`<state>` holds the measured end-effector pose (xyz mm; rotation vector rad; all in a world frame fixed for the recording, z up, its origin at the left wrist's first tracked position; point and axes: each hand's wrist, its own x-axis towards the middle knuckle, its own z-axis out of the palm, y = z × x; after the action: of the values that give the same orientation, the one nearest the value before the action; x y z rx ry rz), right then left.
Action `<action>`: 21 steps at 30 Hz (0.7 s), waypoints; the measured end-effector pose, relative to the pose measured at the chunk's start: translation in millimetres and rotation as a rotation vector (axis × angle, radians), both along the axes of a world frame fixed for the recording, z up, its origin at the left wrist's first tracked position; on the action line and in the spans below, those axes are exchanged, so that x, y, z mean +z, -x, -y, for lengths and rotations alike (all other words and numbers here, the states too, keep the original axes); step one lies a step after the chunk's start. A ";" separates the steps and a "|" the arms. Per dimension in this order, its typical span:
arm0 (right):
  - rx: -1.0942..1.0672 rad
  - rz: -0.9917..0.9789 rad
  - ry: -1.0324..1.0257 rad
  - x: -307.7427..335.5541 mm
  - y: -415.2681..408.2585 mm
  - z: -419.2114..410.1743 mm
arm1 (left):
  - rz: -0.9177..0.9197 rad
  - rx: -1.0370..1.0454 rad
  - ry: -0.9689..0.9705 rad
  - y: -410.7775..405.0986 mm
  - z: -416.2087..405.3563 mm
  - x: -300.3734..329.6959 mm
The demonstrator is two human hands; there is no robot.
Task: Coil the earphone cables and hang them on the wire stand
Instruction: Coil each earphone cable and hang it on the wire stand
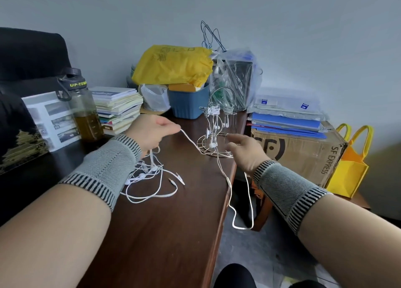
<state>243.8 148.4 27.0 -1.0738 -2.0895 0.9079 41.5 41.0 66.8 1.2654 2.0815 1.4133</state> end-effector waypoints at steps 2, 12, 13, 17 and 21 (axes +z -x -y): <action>0.160 -0.069 -0.039 9.3 15.8 13.1 | -0.102 -0.074 0.036 -19.3 -4.6 3.5; -0.018 -0.333 0.204 7.2 3.3 -4.8 | 0.016 0.034 -0.017 19.4 1.0 -1.4; -0.049 -0.328 0.189 5.6 -0.7 -8.4 | 0.044 0.058 -0.032 26.1 2.9 -2.2; -0.008 -0.180 0.236 2.9 -2.3 -11.1 | 0.136 0.049 -0.055 30.2 4.2 -1.1; 0.190 -0.142 0.141 6.2 12.4 4.4 | 0.028 -0.076 0.016 -2.8 0.0 1.7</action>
<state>231.4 143.9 33.2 -0.8617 -2.0584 1.2031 44.3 41.0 68.5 1.2962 2.0008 1.3717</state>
